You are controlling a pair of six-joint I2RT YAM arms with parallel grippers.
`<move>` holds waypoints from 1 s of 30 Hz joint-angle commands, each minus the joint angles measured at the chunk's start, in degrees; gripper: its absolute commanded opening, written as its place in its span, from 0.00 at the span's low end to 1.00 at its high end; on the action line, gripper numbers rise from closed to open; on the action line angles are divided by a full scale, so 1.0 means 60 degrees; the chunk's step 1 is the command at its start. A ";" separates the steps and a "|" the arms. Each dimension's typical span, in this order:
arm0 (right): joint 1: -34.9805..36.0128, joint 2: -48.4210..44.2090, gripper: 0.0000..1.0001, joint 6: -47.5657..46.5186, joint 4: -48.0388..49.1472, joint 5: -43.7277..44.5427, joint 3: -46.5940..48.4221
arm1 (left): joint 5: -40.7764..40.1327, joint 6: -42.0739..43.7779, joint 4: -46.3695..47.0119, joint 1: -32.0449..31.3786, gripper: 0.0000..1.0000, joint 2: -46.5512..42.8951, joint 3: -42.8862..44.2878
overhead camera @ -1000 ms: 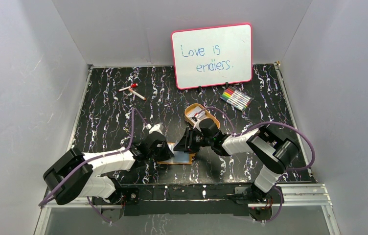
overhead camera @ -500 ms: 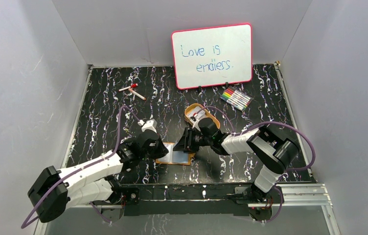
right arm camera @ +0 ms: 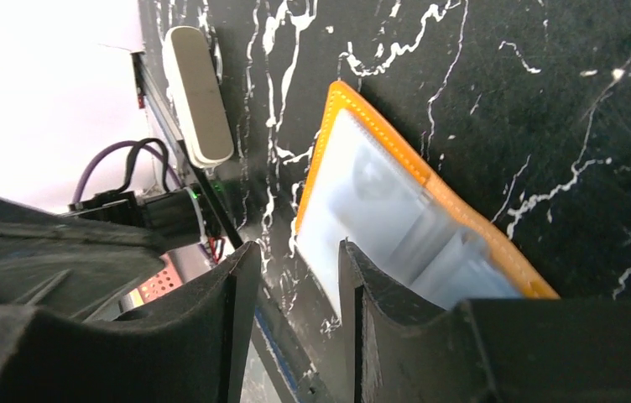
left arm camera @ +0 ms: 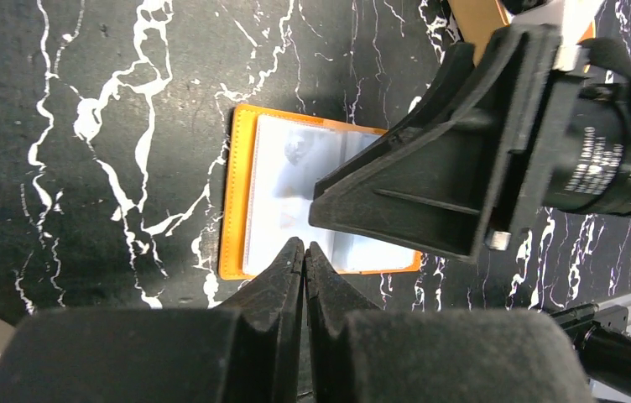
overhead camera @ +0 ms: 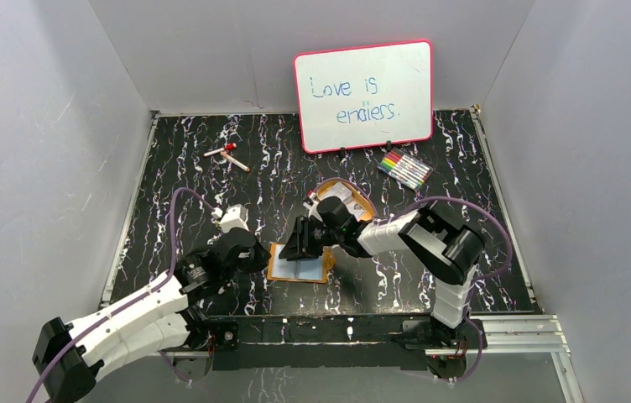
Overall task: Put the credit cards into the card holder
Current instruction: Turn over the card slot in the card holder, then pick up the credit card from the storage box.
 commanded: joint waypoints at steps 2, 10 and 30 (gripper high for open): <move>0.0094 0.0431 0.47 -0.0153 -0.0637 -0.0113 0.0709 | -0.0687 -0.0094 -0.0540 0.0017 0.02 -0.0551 0.0296; 0.0087 -0.1137 0.50 -0.0527 -0.1391 0.0373 0.0631 | -0.0600 0.0224 -0.0252 0.0009 0.02 -0.0622 0.0402; -0.4185 -0.4172 0.55 -0.1228 -0.5165 0.2843 0.0529 | 0.0228 0.0483 0.1474 0.0016 0.03 0.0405 0.0147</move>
